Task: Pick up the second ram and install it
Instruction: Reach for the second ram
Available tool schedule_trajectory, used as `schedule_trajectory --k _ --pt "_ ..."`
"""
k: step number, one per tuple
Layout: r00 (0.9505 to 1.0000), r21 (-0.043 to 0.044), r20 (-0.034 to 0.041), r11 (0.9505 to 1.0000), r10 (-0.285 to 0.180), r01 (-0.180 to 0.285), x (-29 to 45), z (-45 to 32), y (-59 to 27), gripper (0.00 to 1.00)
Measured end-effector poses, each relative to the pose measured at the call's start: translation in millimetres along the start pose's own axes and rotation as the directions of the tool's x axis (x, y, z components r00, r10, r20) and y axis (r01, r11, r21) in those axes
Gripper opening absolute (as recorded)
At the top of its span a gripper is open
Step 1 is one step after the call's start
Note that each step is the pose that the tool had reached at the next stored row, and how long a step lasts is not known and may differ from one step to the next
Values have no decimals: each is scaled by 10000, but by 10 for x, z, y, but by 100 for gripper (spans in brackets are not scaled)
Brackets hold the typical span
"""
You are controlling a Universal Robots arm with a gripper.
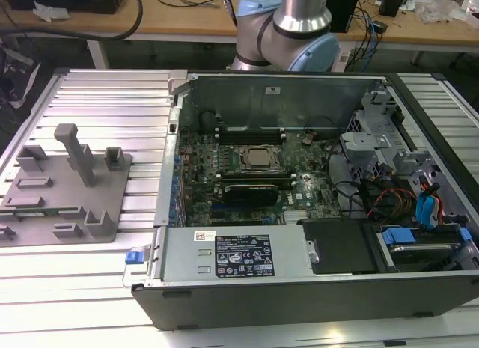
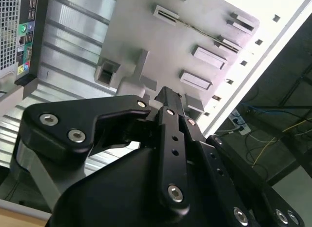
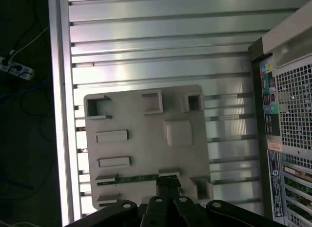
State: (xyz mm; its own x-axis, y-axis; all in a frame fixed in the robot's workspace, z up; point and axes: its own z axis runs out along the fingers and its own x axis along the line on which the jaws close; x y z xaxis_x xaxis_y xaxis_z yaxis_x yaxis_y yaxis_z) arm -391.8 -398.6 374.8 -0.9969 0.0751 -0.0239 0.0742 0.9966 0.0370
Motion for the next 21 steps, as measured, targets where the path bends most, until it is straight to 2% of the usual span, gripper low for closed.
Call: schedule_trajectory --k 6,9,18,21 --pt "10000 0 -7 10000 -2 2 89 149 -25 8" --pt "10000 0 -14 10000 -6 6 149 265 -85 8" --pt "10000 1 -26 10000 -9 9 218 432 -158 8" --pt "10000 1 -26 10000 -9 9 222 450 -160 8"
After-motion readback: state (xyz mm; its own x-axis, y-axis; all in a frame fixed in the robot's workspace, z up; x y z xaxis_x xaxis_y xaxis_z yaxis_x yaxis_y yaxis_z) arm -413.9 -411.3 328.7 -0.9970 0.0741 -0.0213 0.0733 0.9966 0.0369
